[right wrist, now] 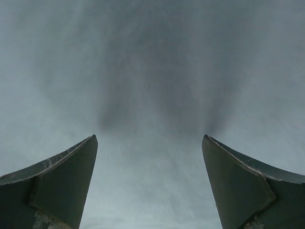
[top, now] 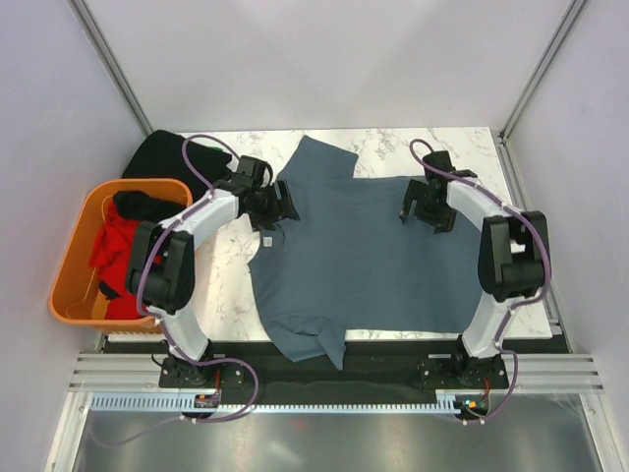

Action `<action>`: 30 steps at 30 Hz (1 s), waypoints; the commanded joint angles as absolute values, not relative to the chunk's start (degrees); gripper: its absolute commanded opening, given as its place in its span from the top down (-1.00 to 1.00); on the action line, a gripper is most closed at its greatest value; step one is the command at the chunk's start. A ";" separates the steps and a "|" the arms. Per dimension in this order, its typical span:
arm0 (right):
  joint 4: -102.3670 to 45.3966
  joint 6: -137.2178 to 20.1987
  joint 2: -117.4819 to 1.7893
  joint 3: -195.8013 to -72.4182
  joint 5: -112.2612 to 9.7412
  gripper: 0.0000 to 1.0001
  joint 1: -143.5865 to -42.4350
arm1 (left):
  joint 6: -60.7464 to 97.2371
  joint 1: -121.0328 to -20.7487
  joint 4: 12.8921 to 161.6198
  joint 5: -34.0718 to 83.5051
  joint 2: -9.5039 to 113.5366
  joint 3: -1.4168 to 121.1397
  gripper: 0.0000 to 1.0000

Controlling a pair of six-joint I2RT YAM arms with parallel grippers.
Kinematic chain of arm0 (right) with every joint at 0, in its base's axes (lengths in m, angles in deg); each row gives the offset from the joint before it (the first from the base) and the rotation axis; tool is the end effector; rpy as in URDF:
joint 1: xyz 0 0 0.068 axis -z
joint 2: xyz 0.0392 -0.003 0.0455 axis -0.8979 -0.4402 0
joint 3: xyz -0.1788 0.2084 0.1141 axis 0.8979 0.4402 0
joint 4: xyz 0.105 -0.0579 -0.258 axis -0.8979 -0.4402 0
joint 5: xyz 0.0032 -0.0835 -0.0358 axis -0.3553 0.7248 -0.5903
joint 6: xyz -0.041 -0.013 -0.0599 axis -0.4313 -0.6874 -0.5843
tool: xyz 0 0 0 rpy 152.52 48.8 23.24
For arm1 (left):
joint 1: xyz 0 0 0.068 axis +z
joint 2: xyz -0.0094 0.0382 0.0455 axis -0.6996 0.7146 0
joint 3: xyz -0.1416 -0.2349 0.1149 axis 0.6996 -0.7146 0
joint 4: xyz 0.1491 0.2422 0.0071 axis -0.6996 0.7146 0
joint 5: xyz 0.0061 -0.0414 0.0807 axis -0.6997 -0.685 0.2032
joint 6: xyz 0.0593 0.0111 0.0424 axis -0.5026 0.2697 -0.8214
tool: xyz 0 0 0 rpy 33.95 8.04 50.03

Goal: Fold and stack the t-shirts

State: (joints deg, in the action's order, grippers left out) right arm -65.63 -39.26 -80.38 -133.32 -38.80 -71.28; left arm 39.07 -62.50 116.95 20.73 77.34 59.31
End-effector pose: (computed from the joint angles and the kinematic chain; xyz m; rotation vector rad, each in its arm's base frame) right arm 0.4044 0.0472 0.1934 0.4655 2.6848 0.0533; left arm 0.3878 -0.1406 0.2069 -0.2448 2.6329 -0.5937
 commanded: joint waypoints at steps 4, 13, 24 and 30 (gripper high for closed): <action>-62.61 -39.92 -91.17 -139.59 -43.27 -0.96 -70.56 | 42.88 -62.50 109.05 20.93 88.13 65.64 -0.65; -63.57 -38.08 -106.04 -153.56 -46.17 -0.97 -70.30 | 44.29 -59.78 112.47 26.04 101.03 78.72 -0.61; -68.93 -35.09 -110.91 -168.52 -51.17 -0.96 -70.39 | 39.36 -56.43 128.38 24.02 113.65 115.22 -0.62; -72.09 -36.84 -99.93 -165.97 -51.27 -0.96 -70.39 | 38.66 -57.22 129.35 23.92 98.28 103.82 -0.64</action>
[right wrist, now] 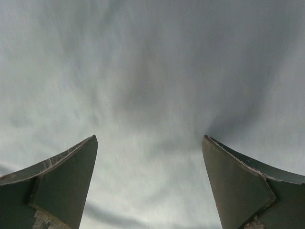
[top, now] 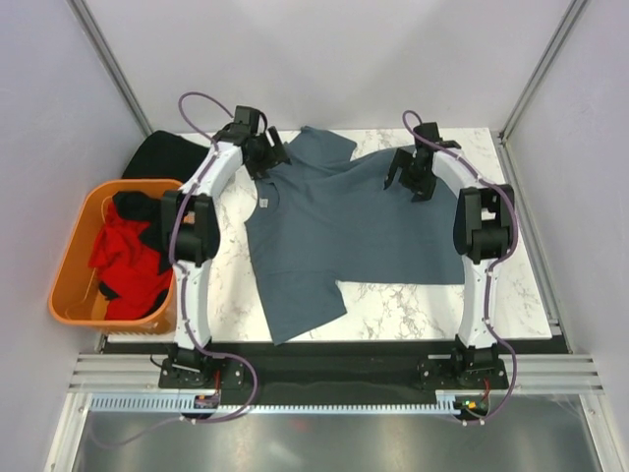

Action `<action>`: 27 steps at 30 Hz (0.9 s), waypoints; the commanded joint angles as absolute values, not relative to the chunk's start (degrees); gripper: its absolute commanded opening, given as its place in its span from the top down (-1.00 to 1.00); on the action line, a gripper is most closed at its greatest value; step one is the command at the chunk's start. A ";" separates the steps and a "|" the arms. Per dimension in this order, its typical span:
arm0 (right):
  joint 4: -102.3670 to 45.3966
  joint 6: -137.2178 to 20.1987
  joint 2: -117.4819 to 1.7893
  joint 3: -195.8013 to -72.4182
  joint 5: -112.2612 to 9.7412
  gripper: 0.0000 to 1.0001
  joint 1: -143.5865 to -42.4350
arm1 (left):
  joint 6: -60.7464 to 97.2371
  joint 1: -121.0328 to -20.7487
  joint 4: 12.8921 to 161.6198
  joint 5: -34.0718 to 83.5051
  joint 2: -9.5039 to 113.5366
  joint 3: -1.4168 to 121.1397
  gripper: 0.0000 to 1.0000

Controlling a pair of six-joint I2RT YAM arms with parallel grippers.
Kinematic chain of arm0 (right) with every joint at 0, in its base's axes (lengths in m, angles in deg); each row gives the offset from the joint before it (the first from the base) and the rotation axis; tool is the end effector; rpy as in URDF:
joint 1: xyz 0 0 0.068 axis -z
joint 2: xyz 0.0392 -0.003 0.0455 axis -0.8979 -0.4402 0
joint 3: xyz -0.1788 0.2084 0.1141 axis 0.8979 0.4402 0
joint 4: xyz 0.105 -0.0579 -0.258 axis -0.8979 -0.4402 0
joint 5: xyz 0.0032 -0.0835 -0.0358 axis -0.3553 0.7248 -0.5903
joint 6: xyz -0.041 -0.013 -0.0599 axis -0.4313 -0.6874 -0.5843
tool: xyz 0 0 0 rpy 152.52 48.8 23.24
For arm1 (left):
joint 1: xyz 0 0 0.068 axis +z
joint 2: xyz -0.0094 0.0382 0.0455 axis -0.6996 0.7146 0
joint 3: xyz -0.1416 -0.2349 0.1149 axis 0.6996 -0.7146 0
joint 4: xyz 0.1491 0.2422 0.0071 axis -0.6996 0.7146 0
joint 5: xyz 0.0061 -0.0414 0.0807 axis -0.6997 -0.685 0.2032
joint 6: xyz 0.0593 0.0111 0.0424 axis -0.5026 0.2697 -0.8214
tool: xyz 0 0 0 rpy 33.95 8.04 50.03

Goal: Fold and stack the t-shirts

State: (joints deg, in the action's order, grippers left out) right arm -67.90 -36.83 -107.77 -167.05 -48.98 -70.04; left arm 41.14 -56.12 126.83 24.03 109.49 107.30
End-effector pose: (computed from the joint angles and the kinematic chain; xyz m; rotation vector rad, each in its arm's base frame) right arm 0.5406 0.0640 0.1645 0.4912 2.6473 0.3170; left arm 0.5643 -0.1269 0.2176 -0.4278 2.4830 -0.5337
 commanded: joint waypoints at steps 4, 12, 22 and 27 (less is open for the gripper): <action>-73.51 -37.38 -87.28 -158.52 -47.94 -0.96 -70.48 | 38.75 -58.62 129.17 24.63 79.24 89.85 -0.70; -68.67 -27.64 -49.87 -117.14 -34.83 -0.96 -69.08 | 41.99 -65.82 128.82 27.00 47.21 50.74 -0.65; -71.82 -12.89 -15.01 -92.66 -30.80 -0.96 -60.98 | 63.68 -87.86 132.25 31.92 24.16 23.48 -0.51; -69.73 -10.04 -15.07 -90.56 -35.88 -0.96 -60.98 | 71.43 -99.13 131.37 38.07 27.85 18.55 -0.55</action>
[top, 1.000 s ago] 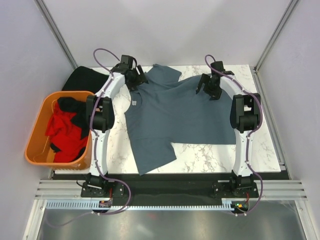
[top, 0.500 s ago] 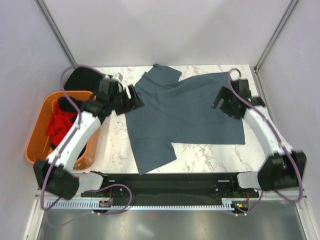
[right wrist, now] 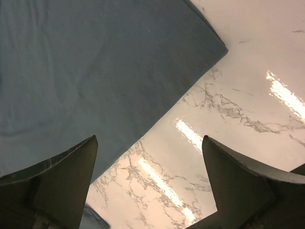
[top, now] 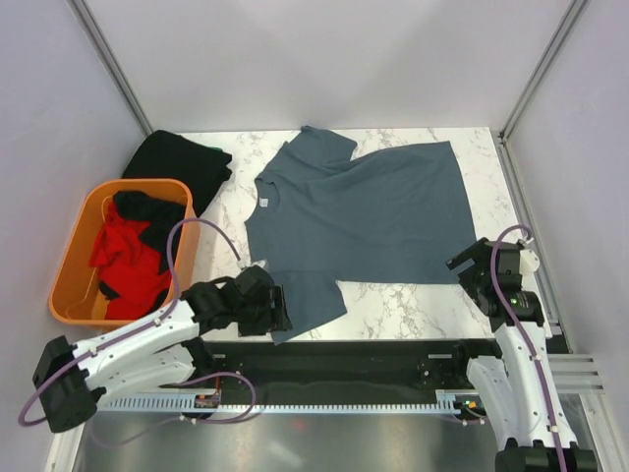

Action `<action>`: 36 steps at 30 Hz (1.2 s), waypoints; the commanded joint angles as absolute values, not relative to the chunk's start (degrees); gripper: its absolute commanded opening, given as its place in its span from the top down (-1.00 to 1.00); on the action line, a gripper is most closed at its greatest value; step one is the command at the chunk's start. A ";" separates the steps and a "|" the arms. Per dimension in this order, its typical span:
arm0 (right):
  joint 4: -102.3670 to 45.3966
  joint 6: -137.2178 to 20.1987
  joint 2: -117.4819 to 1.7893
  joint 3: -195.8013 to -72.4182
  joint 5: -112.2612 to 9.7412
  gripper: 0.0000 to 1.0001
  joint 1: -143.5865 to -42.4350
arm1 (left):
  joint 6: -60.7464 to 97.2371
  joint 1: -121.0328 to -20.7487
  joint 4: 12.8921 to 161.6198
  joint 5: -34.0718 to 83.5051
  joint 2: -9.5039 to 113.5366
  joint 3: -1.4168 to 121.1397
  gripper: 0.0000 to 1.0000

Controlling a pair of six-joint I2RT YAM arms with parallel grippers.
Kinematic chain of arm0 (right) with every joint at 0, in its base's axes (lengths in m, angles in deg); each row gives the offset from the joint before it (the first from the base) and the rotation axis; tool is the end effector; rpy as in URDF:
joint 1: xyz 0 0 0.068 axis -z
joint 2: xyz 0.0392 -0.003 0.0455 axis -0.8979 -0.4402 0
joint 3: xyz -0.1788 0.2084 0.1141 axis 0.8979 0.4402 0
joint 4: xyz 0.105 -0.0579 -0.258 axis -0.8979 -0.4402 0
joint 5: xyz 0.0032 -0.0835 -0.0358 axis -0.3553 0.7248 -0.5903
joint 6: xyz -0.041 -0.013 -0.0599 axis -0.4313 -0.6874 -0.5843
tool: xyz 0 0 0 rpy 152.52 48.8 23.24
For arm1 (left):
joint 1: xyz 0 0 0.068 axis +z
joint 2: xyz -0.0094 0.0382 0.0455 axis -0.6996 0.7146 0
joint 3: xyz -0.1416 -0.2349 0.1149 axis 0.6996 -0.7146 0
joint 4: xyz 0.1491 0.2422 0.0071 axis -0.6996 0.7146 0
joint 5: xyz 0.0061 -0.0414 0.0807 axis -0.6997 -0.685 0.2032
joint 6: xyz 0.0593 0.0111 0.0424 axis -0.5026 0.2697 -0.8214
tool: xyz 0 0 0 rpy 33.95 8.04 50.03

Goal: Fold and stack the t-shirts

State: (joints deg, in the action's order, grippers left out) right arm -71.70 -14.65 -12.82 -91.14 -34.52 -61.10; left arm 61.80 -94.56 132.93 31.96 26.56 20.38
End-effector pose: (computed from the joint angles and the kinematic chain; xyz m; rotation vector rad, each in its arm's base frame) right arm 0.1496 -0.0171 0.2288 1.1415 2.1010 0.2064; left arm 0.1113 -0.1352 0.1939 -0.1144 2.7842 -0.5914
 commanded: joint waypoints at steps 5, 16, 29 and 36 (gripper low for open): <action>-71.92 -12.41 -19.21 -91.26 -31.59 -0.96 -60.98 | 75.04 -101.87 127.43 38.25 30.57 15.12 -0.53; -67.27 -14.08 -22.11 -90.12 -27.89 -0.96 -60.98 | 77.06 -102.57 120.57 42.64 33.48 11.95 -0.27; -58.92 -18.38 -29.67 -87.83 -30.87 -0.96 -50.90 | 77.42 -102.40 113.45 47.48 33.66 8.70 0.96; -51.98 -23.48 -34.76 -85.46 -39.90 -0.96 -38.50 | 77.33 -102.40 110.81 48.01 31.81 6.94 0.96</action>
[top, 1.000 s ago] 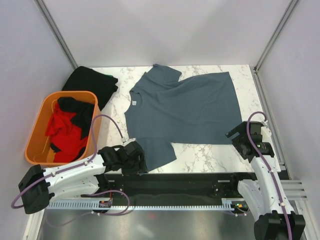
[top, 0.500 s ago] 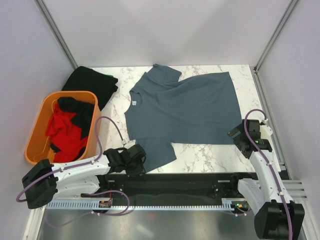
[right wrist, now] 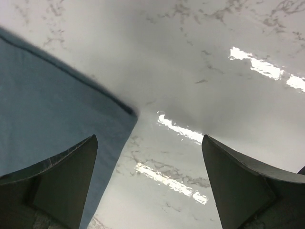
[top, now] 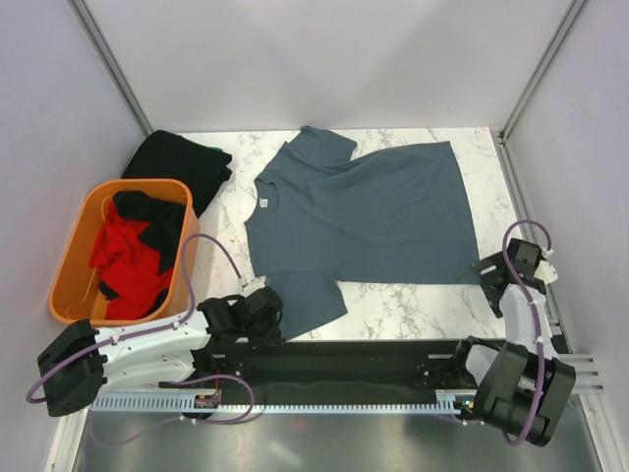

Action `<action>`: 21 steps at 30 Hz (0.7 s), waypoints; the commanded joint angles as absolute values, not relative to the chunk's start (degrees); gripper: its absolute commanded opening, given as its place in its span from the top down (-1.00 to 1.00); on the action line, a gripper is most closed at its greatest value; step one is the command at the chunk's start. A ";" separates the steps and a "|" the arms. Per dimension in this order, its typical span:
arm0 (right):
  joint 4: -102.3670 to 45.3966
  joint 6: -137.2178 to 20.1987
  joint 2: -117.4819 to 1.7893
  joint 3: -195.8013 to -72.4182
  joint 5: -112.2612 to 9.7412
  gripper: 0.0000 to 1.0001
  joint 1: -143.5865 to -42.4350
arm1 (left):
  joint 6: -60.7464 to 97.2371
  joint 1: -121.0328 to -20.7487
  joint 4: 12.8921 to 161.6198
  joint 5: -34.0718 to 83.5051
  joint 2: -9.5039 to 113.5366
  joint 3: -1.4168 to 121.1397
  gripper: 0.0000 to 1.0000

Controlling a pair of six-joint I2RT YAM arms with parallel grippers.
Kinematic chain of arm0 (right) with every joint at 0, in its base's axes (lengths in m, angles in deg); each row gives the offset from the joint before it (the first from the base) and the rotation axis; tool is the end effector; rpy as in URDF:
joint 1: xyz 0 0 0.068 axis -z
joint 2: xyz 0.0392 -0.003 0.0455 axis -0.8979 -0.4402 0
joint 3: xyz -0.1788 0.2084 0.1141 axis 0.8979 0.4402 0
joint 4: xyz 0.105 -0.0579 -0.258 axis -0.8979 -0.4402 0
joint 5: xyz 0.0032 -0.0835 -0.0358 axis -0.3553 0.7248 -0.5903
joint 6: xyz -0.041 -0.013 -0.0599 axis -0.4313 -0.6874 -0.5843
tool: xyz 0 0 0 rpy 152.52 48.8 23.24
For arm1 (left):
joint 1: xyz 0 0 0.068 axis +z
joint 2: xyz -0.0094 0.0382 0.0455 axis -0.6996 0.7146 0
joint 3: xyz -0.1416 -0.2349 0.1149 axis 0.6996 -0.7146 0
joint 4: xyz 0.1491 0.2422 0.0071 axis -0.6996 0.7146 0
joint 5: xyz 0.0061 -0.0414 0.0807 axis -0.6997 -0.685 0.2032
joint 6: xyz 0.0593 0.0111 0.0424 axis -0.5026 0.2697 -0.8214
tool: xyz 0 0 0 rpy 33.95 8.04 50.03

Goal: Fold and stack the t-shirts

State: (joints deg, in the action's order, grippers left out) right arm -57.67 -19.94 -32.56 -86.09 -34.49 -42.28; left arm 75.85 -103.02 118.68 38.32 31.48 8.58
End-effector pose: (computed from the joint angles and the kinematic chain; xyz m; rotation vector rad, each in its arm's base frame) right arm 0.1774 -0.0808 0.1641 1.4632 2.1046 -0.0486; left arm 0.0941 -0.1434 0.1283 -0.2890 2.7897 -0.5401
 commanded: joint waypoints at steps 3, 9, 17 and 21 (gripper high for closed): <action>-48.20 -24.37 -38.63 -84.93 -42.91 -0.95 -35.94 | 77.07 -102.40 110.37 48.01 32.42 7.03 0.96; -39.77 -24.63 -44.96 -81.86 -48.53 -0.79 -35.76 | 77.07 -102.31 110.37 48.45 32.86 7.38 0.96; -35.54 -25.95 -47.96 -78.61 -52.58 -0.02 -35.67 | 76.80 -102.14 110.45 48.45 32.51 7.20 0.96; -37.99 -25.51 -42.96 -77.11 -54.07 0.79 -35.76 | 77.33 -102.05 110.54 48.80 31.98 7.03 0.96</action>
